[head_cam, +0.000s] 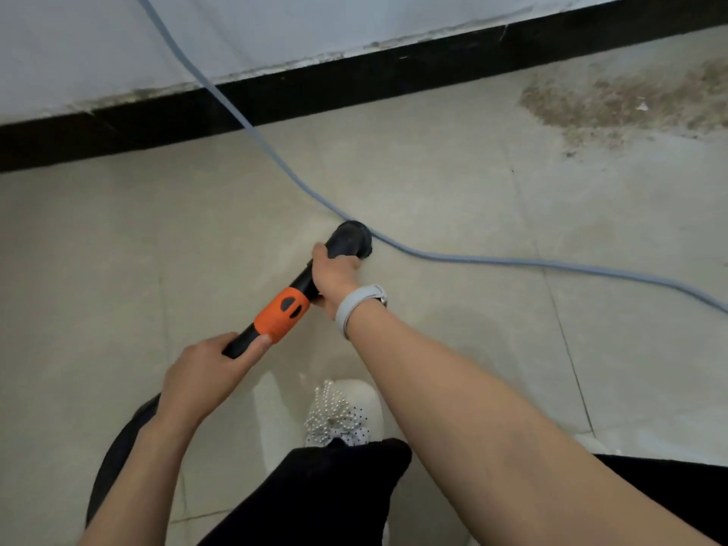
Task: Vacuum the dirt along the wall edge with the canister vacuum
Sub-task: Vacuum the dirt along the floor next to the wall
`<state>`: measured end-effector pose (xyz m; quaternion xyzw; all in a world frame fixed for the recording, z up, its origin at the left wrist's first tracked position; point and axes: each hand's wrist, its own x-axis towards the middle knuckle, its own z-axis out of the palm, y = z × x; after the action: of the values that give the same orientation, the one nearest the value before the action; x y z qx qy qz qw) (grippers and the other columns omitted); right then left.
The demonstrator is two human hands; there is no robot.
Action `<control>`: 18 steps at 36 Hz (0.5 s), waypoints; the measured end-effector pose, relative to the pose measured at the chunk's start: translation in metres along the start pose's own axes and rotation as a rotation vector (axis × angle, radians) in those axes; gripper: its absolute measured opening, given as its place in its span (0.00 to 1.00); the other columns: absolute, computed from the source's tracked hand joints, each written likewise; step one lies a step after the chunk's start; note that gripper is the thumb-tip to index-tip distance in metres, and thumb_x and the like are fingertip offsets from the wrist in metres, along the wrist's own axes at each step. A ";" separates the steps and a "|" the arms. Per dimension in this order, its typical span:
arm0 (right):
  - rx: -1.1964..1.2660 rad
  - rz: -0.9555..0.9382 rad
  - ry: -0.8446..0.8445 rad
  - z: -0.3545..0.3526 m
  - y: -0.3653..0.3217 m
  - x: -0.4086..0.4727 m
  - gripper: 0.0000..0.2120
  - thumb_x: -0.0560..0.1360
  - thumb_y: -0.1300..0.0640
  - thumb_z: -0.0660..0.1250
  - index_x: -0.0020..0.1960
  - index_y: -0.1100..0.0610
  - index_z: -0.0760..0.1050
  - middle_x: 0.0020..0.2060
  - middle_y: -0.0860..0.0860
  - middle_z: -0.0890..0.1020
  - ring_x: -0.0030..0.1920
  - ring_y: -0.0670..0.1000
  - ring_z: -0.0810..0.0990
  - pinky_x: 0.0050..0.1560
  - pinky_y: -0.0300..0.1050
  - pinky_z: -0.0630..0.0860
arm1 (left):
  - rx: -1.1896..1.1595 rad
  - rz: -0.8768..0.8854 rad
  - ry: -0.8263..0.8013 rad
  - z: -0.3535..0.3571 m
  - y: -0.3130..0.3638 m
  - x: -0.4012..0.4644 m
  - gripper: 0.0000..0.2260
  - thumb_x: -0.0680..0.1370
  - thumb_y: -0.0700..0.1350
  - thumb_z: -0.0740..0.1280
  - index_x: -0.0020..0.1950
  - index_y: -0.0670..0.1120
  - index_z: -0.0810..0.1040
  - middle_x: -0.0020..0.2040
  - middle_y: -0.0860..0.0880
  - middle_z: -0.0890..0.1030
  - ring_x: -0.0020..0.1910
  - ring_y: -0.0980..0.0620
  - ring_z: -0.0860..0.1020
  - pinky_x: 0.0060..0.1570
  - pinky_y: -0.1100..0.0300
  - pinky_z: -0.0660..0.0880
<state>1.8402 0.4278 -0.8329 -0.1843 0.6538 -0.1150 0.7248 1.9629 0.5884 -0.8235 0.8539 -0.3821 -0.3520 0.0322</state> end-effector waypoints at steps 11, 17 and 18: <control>0.229 -0.084 0.461 -0.093 0.047 -0.013 0.29 0.80 0.51 0.61 0.74 0.63 0.56 0.65 0.60 0.73 0.58 0.58 0.76 0.57 0.47 0.73 | 0.163 0.265 -0.263 0.028 0.055 -0.016 0.17 0.69 0.72 0.63 0.33 0.61 0.75 0.26 0.57 0.76 0.28 0.61 0.74 0.28 0.61 0.65; 0.346 -0.064 0.617 -0.145 0.044 -0.016 0.25 0.80 0.51 0.60 0.71 0.64 0.62 0.58 0.57 0.76 0.49 0.55 0.75 0.48 0.46 0.70 | 0.271 0.443 -0.330 0.049 0.102 0.000 0.29 0.66 0.76 0.57 0.33 0.50 0.73 0.29 0.53 0.75 0.30 0.57 0.74 0.29 0.60 0.65; 0.358 -0.066 0.640 -0.152 0.041 -0.015 0.25 0.80 0.51 0.60 0.71 0.65 0.61 0.59 0.58 0.76 0.49 0.55 0.75 0.48 0.46 0.70 | 0.282 0.470 -0.332 0.051 0.112 0.004 0.29 0.66 0.76 0.57 0.33 0.50 0.72 0.29 0.53 0.75 0.30 0.58 0.74 0.29 0.60 0.65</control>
<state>1.6846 0.4533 -0.8482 -0.0302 0.8106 -0.3028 0.5003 1.8625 0.5177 -0.8272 0.6694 -0.6138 -0.4130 -0.0688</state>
